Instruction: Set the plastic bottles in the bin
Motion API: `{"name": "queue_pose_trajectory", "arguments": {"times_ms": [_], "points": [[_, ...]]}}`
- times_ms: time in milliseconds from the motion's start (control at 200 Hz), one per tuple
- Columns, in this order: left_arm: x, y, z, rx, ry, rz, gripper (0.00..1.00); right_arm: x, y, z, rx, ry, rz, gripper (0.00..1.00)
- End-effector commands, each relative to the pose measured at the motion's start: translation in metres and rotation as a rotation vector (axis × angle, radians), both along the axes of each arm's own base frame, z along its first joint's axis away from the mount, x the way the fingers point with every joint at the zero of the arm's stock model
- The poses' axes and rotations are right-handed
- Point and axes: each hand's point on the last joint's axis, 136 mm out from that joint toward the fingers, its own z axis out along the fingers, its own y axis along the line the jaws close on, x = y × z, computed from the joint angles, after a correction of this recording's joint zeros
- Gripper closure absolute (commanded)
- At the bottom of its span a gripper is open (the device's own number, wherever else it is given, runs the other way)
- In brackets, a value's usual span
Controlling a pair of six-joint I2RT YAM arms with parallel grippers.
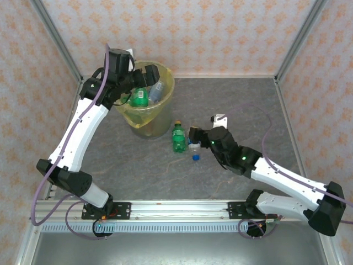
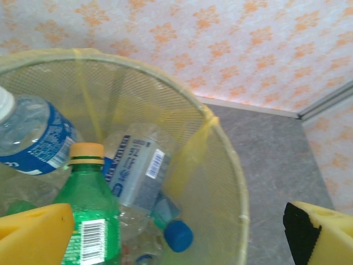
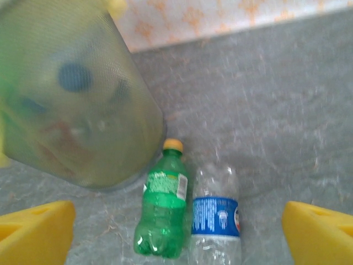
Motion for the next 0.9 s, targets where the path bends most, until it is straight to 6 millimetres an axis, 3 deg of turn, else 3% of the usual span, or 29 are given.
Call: {"name": "queue_pose_trajectory", "arguments": {"times_ms": [0,185,491,896], "points": [[-0.025,-0.021,0.052,-0.109,-0.113,-0.103,0.01,-0.007,0.003,-0.039,0.007,0.118,-0.016,0.1],[-0.043,-0.039,0.071,-0.119,-0.165,-0.168,0.01,-0.014,0.01,-0.082,0.021,0.239,-0.02,0.25],[-0.051,-0.035,0.061,-0.099,-0.139,-0.155,0.01,-0.028,0.019,-0.142,0.045,0.395,-0.012,0.37],[-0.056,-0.03,0.062,-0.089,-0.131,-0.142,0.01,-0.023,0.026,-0.18,-0.03,0.462,-0.029,0.45]]}}
